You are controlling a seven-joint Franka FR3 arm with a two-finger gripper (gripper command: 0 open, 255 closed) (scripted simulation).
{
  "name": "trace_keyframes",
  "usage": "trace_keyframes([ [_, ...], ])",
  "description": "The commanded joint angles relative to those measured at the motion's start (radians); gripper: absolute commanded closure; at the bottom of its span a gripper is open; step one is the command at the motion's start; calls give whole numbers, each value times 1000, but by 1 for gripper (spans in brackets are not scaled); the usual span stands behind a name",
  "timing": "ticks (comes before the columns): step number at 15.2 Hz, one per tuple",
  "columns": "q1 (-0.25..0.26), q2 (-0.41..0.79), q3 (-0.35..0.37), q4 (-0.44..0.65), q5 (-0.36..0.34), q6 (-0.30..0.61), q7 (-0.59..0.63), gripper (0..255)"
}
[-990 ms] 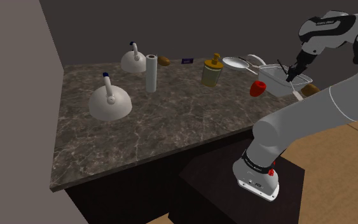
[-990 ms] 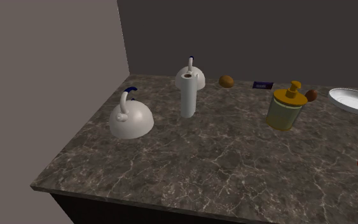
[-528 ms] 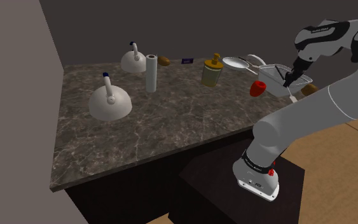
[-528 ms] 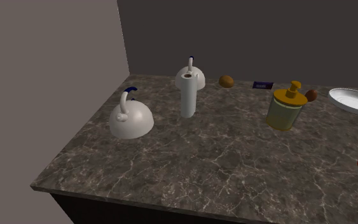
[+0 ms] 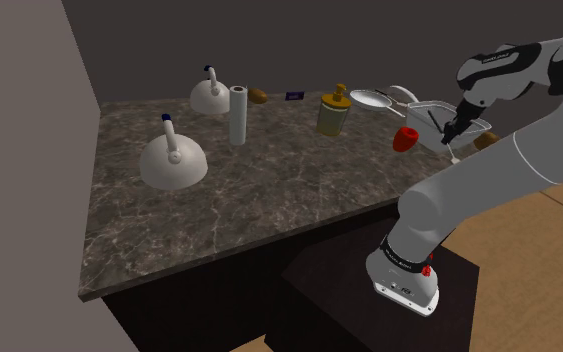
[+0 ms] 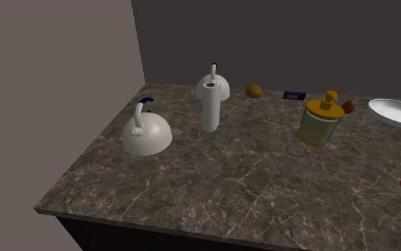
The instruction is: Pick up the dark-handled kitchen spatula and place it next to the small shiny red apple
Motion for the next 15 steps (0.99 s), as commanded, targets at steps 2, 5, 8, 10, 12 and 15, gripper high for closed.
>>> trace_keyframes([
  [2,19,30,-37,-39,4,57,-7,255],
  [5,53,41,-83,-62,-3,98,-6,255],
  [8,108,42,-147,-82,-25,136,6,255],
  [10,139,50,-186,-94,-30,164,7,255],
  [12,167,66,-222,-107,-25,195,0,255],
  [15,199,88,-264,-120,-14,230,-11,255],
])
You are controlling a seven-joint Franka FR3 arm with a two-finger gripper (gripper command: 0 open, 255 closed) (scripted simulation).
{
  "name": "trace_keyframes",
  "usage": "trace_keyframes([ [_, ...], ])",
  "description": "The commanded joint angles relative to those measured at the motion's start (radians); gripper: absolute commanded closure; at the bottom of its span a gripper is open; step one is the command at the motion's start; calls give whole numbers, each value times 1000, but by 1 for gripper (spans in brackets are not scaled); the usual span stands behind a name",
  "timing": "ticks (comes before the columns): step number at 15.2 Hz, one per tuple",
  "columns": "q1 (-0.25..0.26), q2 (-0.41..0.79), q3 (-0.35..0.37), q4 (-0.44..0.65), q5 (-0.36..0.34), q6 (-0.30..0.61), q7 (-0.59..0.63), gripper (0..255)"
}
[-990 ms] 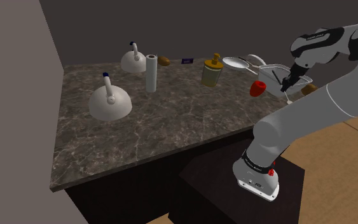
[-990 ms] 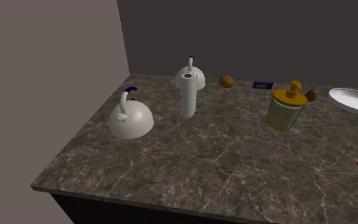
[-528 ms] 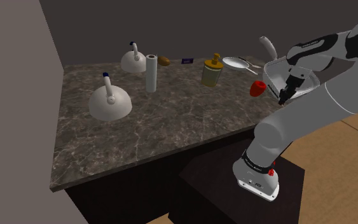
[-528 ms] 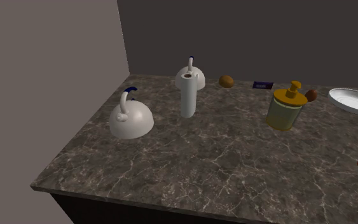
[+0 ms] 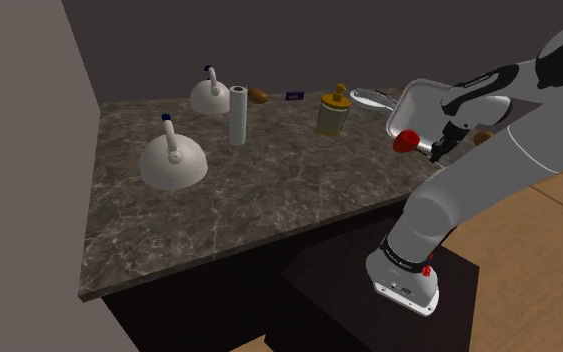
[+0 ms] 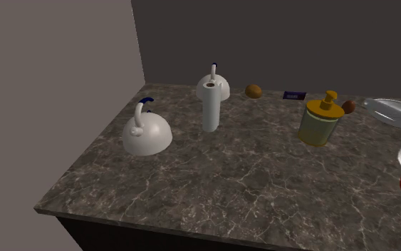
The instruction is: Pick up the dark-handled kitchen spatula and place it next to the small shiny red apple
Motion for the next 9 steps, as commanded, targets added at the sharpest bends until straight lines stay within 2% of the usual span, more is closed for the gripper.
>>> trace_keyframes([
  [1,11,7,-14,-2,3,17,-4,255],
  [7,11,7,-14,-2,3,17,-4,255],
  [8,11,7,-14,-2,3,17,-4,0],
  [9,11,7,-14,-2,3,17,-3,0],
])
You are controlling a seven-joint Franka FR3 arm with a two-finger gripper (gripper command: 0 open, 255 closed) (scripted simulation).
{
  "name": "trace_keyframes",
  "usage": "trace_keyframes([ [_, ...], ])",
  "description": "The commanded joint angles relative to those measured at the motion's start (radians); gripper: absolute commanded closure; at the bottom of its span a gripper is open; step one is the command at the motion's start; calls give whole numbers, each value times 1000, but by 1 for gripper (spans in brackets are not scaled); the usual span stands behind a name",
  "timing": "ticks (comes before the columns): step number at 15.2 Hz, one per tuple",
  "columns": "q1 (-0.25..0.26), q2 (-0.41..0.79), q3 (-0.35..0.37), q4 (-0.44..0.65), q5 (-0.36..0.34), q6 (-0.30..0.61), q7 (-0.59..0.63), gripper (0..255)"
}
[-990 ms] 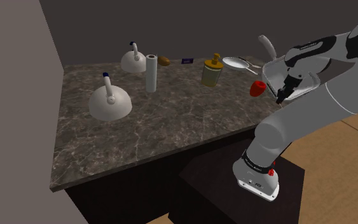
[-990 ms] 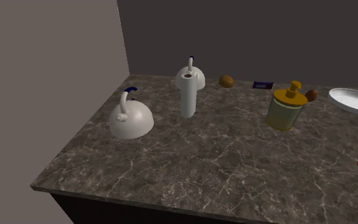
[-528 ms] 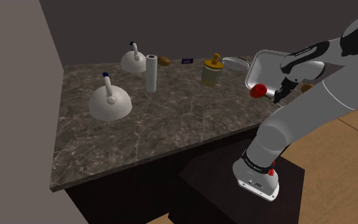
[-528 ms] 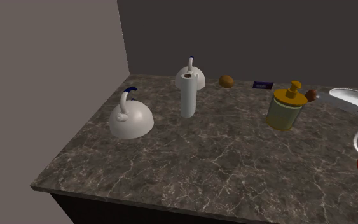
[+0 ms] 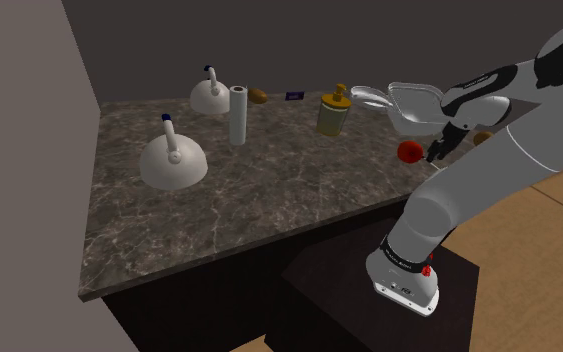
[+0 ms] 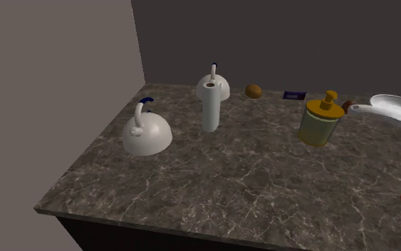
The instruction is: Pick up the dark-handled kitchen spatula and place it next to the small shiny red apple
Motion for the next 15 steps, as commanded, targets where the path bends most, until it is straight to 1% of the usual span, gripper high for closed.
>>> trace_keyframes([
  [1,0,0,0,0,0,0,0,0],
  [4,0,0,0,0,0,0,0,0],
  [6,-75,-50,93,29,-25,-81,22,0],
  [8,-118,-90,156,58,-38,-151,35,0],
  [15,-118,-90,156,58,-39,-151,36,0],
])
